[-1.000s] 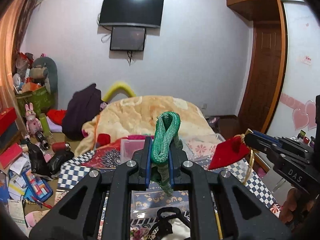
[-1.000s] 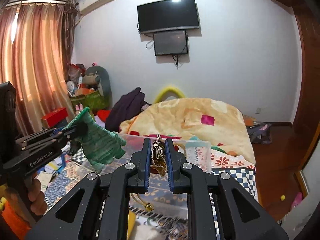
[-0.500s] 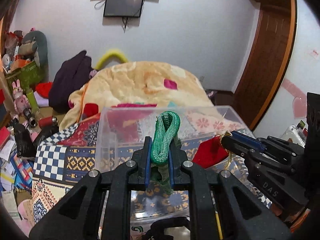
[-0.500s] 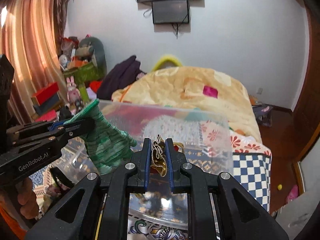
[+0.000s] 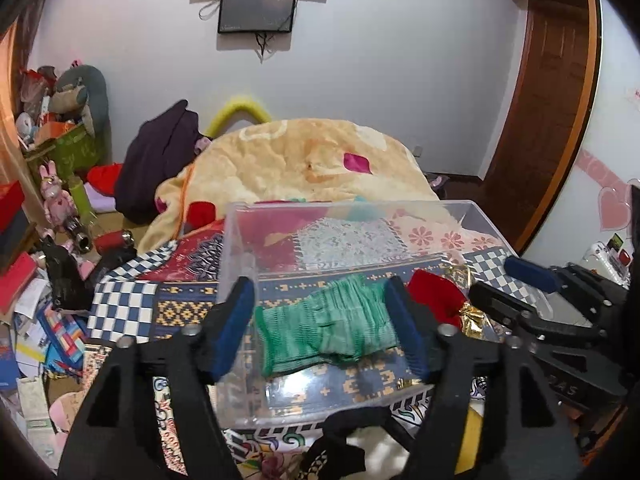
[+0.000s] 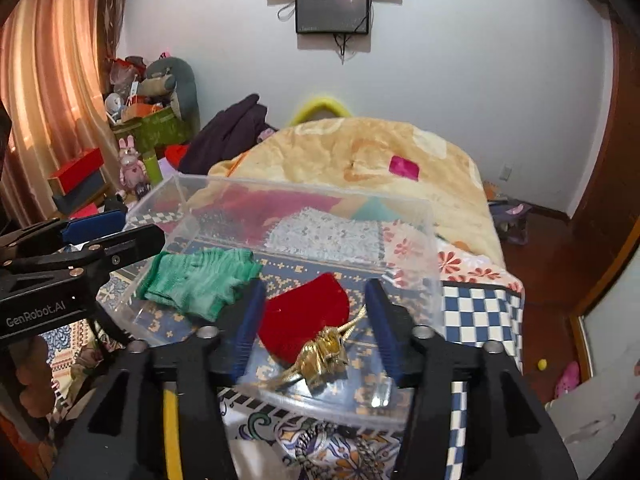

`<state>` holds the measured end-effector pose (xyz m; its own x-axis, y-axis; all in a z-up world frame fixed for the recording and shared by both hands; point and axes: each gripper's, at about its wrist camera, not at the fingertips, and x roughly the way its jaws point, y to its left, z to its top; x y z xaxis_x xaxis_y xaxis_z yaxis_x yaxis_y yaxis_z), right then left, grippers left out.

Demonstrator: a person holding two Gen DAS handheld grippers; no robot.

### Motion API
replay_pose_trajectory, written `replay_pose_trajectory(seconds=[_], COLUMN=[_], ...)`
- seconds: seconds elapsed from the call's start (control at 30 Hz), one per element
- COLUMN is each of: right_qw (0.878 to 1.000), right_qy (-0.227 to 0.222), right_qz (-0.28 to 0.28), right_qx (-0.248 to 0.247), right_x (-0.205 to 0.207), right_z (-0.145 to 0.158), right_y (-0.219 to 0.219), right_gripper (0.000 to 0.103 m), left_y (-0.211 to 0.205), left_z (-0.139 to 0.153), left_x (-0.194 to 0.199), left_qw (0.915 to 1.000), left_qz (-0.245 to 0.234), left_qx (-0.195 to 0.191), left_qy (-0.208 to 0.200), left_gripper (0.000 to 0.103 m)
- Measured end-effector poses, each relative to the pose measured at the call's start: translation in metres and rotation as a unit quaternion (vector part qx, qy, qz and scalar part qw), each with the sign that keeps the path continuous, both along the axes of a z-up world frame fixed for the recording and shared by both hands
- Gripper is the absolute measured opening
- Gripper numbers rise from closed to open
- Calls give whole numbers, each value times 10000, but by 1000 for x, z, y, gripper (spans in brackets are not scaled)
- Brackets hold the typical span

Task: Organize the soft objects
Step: 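Drop green glove into box with left tool while right tool drops red pouch in, then grasp yellow sponge with right tool while left tool grasps black-strapped bag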

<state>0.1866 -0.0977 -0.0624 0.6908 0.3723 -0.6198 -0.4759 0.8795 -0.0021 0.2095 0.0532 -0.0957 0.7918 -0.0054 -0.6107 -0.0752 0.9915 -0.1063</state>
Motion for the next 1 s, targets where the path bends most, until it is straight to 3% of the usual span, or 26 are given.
replay_pose_trajectory(seconds=[0.13,0.23,0.4,0.5,0.63,1.0], right_qw=[9997,9990,9968,9956,9952,9965], right_qy=[-175,-308,-532,-561,-545,102], right_qz=[25,49,154,227,279,471], right_qx=[193,314,574,718,768,686], right_x=[-13,-24,-47,-58,-73,-83], right_z=[16,26,40,41,32,-19], right_y=[-7,-11,-21,-25,-25,-8], right_gripper=[58,68,73,78,78,78], left_y=[1,-1,-3,-3,-2,-6], left_z=[13,22,35,38,32,-18], left_x=[-15,-28,-56,-75,-91,-106], left_qw=[9998,9994,9980,9973,9975,9981], left_qz=[25,27,20,13,-42,-20], left_qx=[46,91,197,191,172,474], left_qy=[-202,-330,-595,-708,-686,-399], left_gripper=[76,78,92,95,99,99])
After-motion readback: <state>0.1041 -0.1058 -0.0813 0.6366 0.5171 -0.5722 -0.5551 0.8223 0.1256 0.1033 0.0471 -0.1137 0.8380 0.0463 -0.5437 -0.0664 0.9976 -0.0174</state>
